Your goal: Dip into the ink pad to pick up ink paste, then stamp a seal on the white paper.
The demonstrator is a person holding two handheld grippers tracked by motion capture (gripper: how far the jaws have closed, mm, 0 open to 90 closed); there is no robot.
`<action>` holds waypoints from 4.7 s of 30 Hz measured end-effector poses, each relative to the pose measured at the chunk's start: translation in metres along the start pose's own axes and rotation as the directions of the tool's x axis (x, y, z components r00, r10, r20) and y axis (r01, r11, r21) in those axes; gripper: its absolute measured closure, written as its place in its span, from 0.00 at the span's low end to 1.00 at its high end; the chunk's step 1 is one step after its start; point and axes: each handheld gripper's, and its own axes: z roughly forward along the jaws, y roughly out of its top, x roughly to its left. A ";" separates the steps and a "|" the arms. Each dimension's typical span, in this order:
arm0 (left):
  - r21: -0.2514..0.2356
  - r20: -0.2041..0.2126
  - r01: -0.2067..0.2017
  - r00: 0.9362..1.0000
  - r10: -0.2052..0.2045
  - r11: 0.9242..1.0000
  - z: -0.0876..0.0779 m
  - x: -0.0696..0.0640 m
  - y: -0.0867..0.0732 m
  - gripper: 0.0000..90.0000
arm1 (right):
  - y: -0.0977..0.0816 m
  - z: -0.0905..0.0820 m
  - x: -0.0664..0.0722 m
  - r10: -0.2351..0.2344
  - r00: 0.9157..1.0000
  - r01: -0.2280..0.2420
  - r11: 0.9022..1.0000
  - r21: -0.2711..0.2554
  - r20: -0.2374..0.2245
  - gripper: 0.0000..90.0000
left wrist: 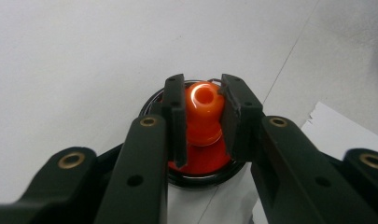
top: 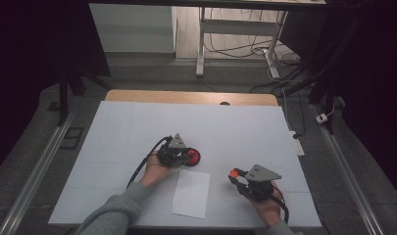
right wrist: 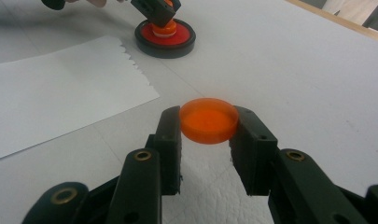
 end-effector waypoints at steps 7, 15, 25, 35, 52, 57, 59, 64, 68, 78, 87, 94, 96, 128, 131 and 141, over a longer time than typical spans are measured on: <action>0.002 -0.001 -0.025 1.000 0.025 1.000 -0.001 0.000 0.001 0.81 | 0.001 0.000 0.001 0.000 1.000 0.000 1.000 -0.009 -0.001 0.71; -0.093 0.026 0.009 1.000 -0.007 0.996 -0.018 -0.002 0.010 0.81 | 0.000 0.000 -0.002 0.011 1.000 -0.011 1.000 -0.016 -0.007 0.71; -0.137 0.041 0.024 0.999 -0.019 0.990 -0.034 -0.002 0.015 0.81 | 0.001 0.001 -0.001 0.003 1.000 -0.003 1.000 -0.005 -0.004 0.71; -0.141 0.069 0.049 0.997 -0.040 0.989 -0.041 -0.003 0.014 0.81 | 0.001 0.001 -0.001 0.004 1.000 -0.004 1.000 -0.008 -0.007 0.71; -0.169 0.106 0.053 0.994 -0.035 0.984 -0.065 -0.010 0.015 0.81 | 0.001 0.003 -0.001 0.003 1.000 -0.004 1.000 -0.008 -0.008 0.71; -0.173 0.120 0.055 0.992 -0.034 0.983 -0.068 -0.013 0.015 0.81 | 0.001 0.002 -0.001 0.005 1.000 -0.005 1.000 -0.006 -0.004 0.71; -0.173 0.127 0.053 0.991 -0.031 0.984 -0.070 -0.014 0.014 0.80 | 0.001 0.002 -0.001 0.005 1.000 -0.005 1.000 -0.007 -0.004 0.71; -0.171 0.135 0.038 0.991 -0.015 0.985 -0.072 -0.019 0.014 0.80 | 0.001 0.002 -0.001 0.004 1.000 -0.004 1.000 -0.006 -0.004 0.71; -0.168 0.144 0.031 0.990 -0.007 0.985 -0.073 -0.022 0.014 0.80 | 0.001 0.002 -0.001 0.005 1.000 -0.005 1.000 -0.008 -0.002 0.71; -0.166 0.155 0.022 0.988 0.004 0.986 -0.076 -0.027 0.013 0.80 | 0.001 0.002 -0.002 0.000 1.000 0.000 1.000 -0.003 0.007 0.71; -0.149 0.174 0.022 0.985 0.005 0.989 -0.075 -0.033 0.009 0.80 | 0.001 0.001 -0.003 0.005 1.000 -0.005 1.000 -0.008 0.002 0.71; -0.131 0.191 0.018 0.982 0.007 0.991 -0.070 -0.039 0.005 0.80 | 0.001 0.000 -0.003 0.003 1.000 -0.003 1.000 -0.004 0.001 0.71; -0.126 0.197 0.020 0.980 0.005 0.992 -0.070 -0.040 0.004 0.80 | 0.001 0.000 -0.003 0.003 1.000 -0.003 1.000 -0.007 0.003 0.71; -0.062 0.222 0.026 0.975 -0.011 0.998 -0.061 -0.051 -0.012 0.80 | 0.000 0.002 -0.003 0.008 1.000 -0.008 1.000 -0.001 -0.006 0.71; -0.054 0.226 0.022 0.974 -0.009 0.998 -0.060 -0.052 -0.013 0.80 | 0.000 0.002 -0.003 0.008 1.000 -0.008 1.000 -0.002 -0.007 0.71; -0.029 0.223 0.009 0.975 -0.003 1.000 -0.053 -0.057 -0.017 0.80 | 0.000 0.002 -0.003 0.008 1.000 -0.008 1.000 -0.003 -0.001 0.71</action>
